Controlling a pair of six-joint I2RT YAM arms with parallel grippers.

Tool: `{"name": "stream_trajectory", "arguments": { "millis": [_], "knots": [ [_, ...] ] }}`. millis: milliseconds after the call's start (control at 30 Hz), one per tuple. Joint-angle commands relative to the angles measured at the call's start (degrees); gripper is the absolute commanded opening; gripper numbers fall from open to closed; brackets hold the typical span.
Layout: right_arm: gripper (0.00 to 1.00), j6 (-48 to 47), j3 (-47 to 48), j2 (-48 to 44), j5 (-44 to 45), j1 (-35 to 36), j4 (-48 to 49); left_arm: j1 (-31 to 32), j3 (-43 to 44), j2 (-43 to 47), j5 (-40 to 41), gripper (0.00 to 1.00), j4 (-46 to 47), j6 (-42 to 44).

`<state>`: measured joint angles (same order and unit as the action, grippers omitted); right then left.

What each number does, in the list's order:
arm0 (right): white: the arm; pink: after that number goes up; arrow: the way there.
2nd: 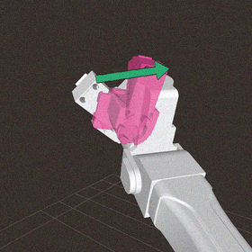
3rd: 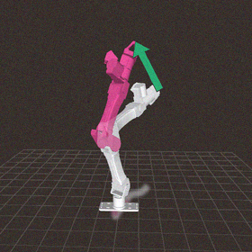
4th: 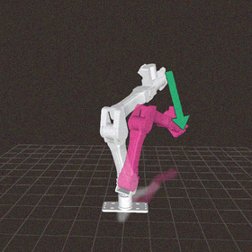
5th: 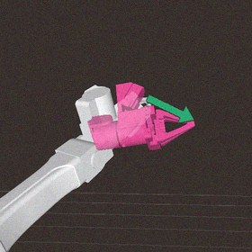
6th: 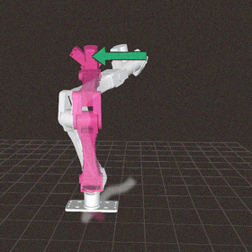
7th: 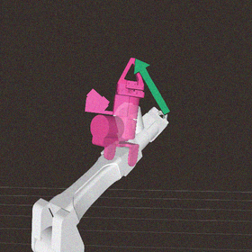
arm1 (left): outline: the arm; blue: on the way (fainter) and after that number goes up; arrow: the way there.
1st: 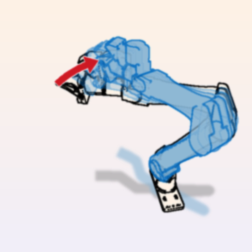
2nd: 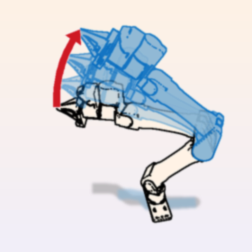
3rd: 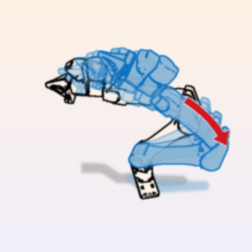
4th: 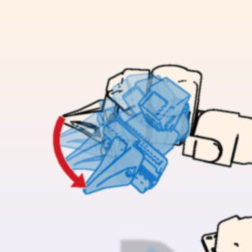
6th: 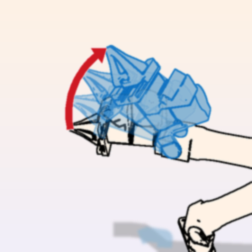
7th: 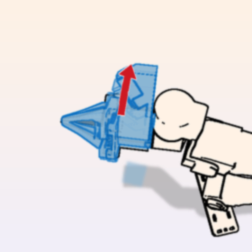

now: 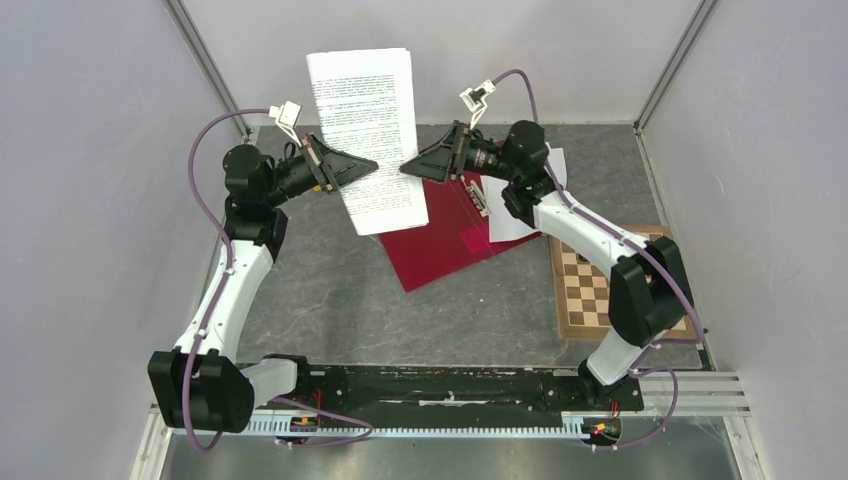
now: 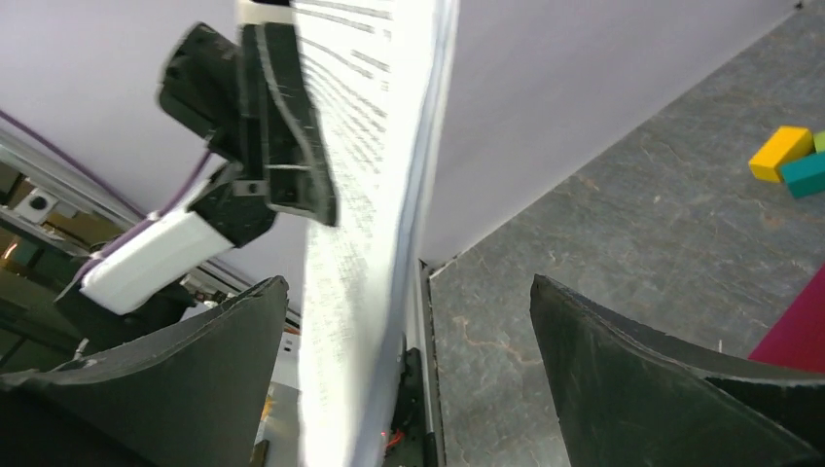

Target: Put the files into the folder

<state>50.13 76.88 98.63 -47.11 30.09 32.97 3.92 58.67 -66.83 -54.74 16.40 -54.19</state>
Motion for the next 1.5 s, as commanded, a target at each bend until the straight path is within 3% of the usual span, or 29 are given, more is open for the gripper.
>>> {"name": "stream_trajectory", "arguments": {
  "millis": [0,267,433,567,667,700,767,833,900,967,1167,1333,1467],
  "knots": [
    [0.98,6.25,-4.5,-6.24,0.16,-2.12,12.29,0.69,1.34,-0.49,-3.15,0.02,6.24,-4.07],
    [0.94,6.65,-2.18,-4.99,0.42,-2.31,11.22,3.77,0.92,-2.15,-4.19,0.02,6.23,-3.9],
    [0.84,5.17,-0.74,-4.12,1.22,-2.31,9.04,4.73,0.52,-3.19,-3.97,0.02,5.32,-3.23],
    [0.62,0.03,-0.56,-5.41,4.12,-2.29,2.33,5.49,0.3,-4.43,-4.31,0.02,4.92,-2.81],
    [0.3,-8.19,1.36,-6.7,9.33,-2.31,-9.38,6.54,1.14,-5.31,-4.17,0.07,0.74,0.28],
    [0.2,-11.19,2.09,-7.31,12.02,-2.31,-13.69,6.77,1.26,-5.49,-3.76,0.14,-0.93,1.45],
    [0.0,-17.65,3.72,-8.55,18.29,-2.28,-22.38,6.95,1.76,-5.64,-0.99,0.41,-6.21,4.45],
    [0.0,-23.87,5.48,-10.14,27.82,-2.24,-31.84,7.49,3.85,-5.34,7.59,0.59,-16.95,10.75],
    [0.0,-29.28,6.91,-11.98,38.82,-2.22,-40.43,9.36,6.76,-6.28,23.05,0.71,-29.27,14.6],
    [0.0,-33.44,8.01,-13.56,48.7,-2.22,-46.74,12.1,9.96,-9.43,36.16,0.72,-36.32,15.52],
    [0.0,-40.32,7.7,-18.72,67.18,-2.21,-55.07,21.99,21.31,-21.94,59.34,0.72,-45.96,11.95],
    [0.0,-43.79,6.78,-22.66,80.05,-2.26,-58.94,27.32,34.02,-36.21,68.87,0.65,-51.69,6.62],
    [0.0,-45.3,5.26,-25.88,84.67,-2.22,-60.49,31.83,45.08,-48.7,73.69,0.63,-55.27,2.05]
  ]
}}
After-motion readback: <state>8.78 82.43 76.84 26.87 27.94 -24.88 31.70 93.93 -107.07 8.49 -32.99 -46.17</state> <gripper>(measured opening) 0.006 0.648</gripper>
